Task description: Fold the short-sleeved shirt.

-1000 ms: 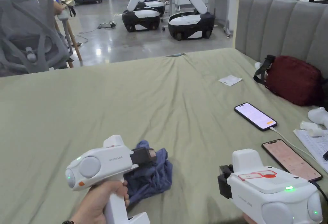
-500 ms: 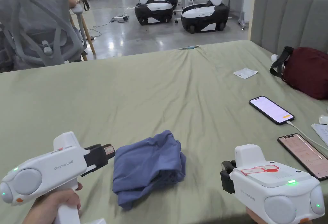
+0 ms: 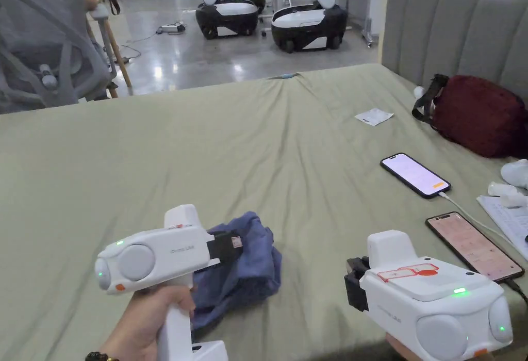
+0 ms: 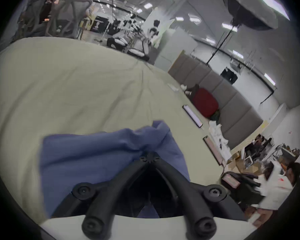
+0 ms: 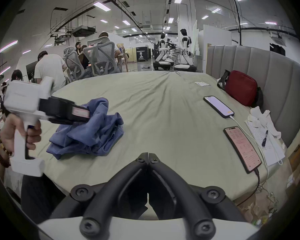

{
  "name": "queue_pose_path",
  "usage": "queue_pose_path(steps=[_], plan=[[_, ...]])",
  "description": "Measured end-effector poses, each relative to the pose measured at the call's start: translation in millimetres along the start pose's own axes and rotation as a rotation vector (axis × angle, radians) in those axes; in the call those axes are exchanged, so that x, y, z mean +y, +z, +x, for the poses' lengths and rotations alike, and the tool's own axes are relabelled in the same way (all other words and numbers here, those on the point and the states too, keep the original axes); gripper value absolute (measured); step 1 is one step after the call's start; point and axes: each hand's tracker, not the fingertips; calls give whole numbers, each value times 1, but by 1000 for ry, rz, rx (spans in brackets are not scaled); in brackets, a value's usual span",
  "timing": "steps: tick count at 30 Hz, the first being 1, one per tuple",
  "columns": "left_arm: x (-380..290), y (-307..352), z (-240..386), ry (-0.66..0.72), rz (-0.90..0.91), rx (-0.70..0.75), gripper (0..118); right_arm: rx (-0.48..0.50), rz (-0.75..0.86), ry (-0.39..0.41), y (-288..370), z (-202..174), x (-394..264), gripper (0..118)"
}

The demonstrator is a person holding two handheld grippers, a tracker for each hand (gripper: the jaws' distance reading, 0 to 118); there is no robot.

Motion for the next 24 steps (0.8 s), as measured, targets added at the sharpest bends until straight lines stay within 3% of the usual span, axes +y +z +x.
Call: queue_pose_path(steps=[3, 6, 9, 14, 17, 20, 23, 24], plan=[[-11, -41, 6, -16, -81, 12, 0, -17, -11, -7, 3, 8, -4, 0], [-24, -57, 2, 68, -57, -33, 0, -19, -25, -52, 5, 18, -8, 0], [-22, -42, 3, 69, -46, -40, 0, 84, -26, -160, 3, 23, -8, 0], [-16, 20, -3, 94, 74, -27, 0, 201, 15, -117, -18, -6, 23, 0], [-18, 71, -18, 207, 147, -30, 0, 375, 9, -172, -53, -31, 45, 0], [-26, 114, -31, 179, 196, -16, 0, 513, -84, -263, -101, -47, 51, 0], [-34, 137, -42, 172, 207, 31, 0, 395, -180, -237, -134, -58, 42, 0], [-37, 141, -47, 171, 210, 36, 7, 322, -214, -222, -143, -57, 36, 0]])
